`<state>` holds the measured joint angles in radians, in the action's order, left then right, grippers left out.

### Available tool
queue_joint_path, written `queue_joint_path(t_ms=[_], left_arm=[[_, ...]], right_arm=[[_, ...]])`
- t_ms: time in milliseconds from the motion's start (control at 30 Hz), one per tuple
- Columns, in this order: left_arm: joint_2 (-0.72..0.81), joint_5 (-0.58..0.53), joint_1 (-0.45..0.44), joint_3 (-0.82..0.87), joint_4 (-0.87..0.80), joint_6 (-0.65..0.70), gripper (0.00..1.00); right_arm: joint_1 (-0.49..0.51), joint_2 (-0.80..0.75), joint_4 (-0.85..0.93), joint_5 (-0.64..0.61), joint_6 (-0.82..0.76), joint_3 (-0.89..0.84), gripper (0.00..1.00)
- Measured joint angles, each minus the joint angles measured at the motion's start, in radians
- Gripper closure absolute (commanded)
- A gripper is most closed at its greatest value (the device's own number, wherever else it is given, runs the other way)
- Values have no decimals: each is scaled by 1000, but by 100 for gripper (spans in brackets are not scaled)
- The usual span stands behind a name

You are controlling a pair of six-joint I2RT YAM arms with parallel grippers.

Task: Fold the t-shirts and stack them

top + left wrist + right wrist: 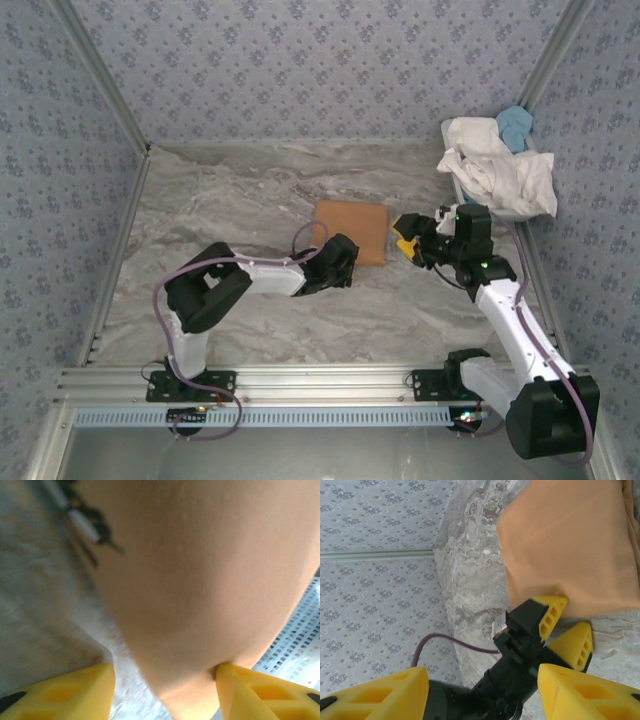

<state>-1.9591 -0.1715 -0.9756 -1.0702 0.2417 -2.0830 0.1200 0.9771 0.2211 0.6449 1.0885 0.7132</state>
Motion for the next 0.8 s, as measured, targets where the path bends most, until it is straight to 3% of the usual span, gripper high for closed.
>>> queue_joint_path(t_ms=[333, 567, 800], left_arm=[[-103, -48, 20, -44, 137, -10, 98], [-100, -43, 155, -6, 200, -10, 100], [-27, 56, 447, 90, 218, 86, 100]], right_arm=[[-8, -21, 69, 8, -22, 30, 39], [-27, -24, 129, 9, -58, 50, 39], [-33, -24, 151, 6, -77, 71, 39]])
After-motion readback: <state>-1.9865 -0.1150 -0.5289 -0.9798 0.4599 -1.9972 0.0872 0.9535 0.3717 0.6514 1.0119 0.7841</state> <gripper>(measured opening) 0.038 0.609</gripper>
